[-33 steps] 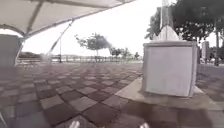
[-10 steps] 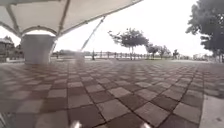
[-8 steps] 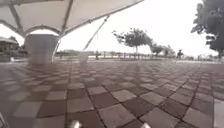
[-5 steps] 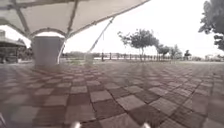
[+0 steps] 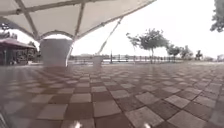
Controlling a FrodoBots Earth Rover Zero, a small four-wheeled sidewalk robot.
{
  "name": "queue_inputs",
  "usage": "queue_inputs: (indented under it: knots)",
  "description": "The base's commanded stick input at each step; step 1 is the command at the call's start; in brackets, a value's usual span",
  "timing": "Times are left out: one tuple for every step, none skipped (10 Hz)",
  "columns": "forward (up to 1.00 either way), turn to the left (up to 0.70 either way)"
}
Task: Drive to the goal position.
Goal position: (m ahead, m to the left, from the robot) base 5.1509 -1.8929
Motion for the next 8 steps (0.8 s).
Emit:
queue_inputs:
  knots:
    - [0.7, -0.09]
    - [0.7, -0.27]
    - [0.7, -0.27]
    - [0.7, -0.27]
    - [0.7, -0.27]
    - [0.7, -0.27]
    - [0.7, -0.27]
    - [0.7, -0.27]
